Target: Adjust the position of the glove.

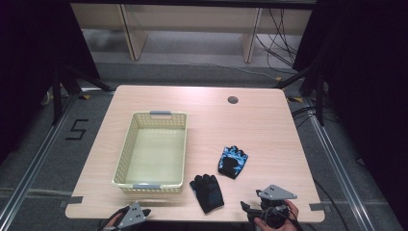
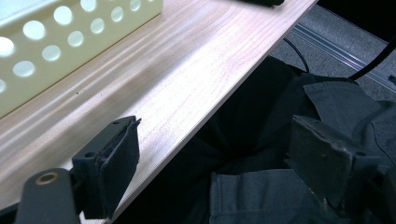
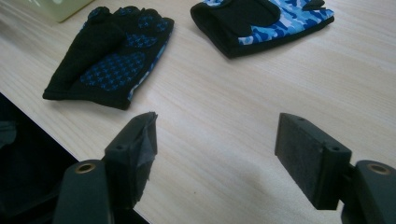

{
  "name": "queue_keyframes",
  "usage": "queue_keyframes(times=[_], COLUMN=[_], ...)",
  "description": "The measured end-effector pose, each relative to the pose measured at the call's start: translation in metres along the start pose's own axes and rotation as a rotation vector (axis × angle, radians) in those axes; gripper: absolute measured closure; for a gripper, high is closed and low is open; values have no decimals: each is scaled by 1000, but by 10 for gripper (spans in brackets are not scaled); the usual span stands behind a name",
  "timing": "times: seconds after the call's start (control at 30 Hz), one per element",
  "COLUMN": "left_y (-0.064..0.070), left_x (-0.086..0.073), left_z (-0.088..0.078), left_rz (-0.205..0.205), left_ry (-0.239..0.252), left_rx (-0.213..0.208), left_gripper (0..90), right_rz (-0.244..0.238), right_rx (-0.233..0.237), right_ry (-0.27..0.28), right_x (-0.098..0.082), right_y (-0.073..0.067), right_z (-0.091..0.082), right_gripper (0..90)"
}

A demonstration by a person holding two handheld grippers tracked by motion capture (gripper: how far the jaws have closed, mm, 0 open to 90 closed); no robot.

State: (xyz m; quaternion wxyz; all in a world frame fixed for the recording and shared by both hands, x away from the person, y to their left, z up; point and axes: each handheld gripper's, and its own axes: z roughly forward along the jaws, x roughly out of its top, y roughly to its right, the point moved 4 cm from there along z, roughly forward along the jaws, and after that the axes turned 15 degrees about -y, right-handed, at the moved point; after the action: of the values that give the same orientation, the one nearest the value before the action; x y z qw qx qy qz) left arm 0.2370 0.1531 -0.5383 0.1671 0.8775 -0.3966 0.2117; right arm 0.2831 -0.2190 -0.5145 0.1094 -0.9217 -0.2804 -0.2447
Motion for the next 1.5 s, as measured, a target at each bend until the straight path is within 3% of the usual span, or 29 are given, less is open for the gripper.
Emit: queue_keyframes(times=[0.1,0.13,0.23,0.4,0.5,0.57,0.77,0.93,1.07,1.3,1.33,1.37,1.5], left_y=[0,-1,0,0,-1,0,0,0,1,0,0,-1,-1], left_x=[0,0,0,0,0,0,0,1,1,1,1,1,1], left_z=[0,-1,0,0,0,1,1,1,1,1,1,0,0], left_rz=[1,29,0,16,28,0,0,-6,-10,-12,-12,13,12], left_ry=[0,-2,-1,-1,-3,-1,-1,3,7,8,8,8,8], left_rx=[-1,5,0,1,6,0,0,-1,-7,-6,-6,0,0], left_gripper=[164,164,164,164,164,164,164,164,165,165,165,165,165], right_rz=[-19,-29,-29,-40,-73,-88,-183,-263,-295,-374,-374,-393,-411], right_rx=[-15,-9,-6,-2,6,8,19,47,83,126,126,141,152], right_ry=[2,7,5,23,33,29,66,57,53,7,7,-21,-36], right_x=[0,0,0,2,5,7,23,38,50,68,68,70,71], right_y=[1,-1,-3,-6,-10,-14,-28,-41,-56,-84,-84,-89,-95], right_z=[0,-1,-2,-4,-5,-6,-7,0,9,34,34,40,49], right_gripper=[348,387,454,576,666,744,890,900,900,900,900,900,900])
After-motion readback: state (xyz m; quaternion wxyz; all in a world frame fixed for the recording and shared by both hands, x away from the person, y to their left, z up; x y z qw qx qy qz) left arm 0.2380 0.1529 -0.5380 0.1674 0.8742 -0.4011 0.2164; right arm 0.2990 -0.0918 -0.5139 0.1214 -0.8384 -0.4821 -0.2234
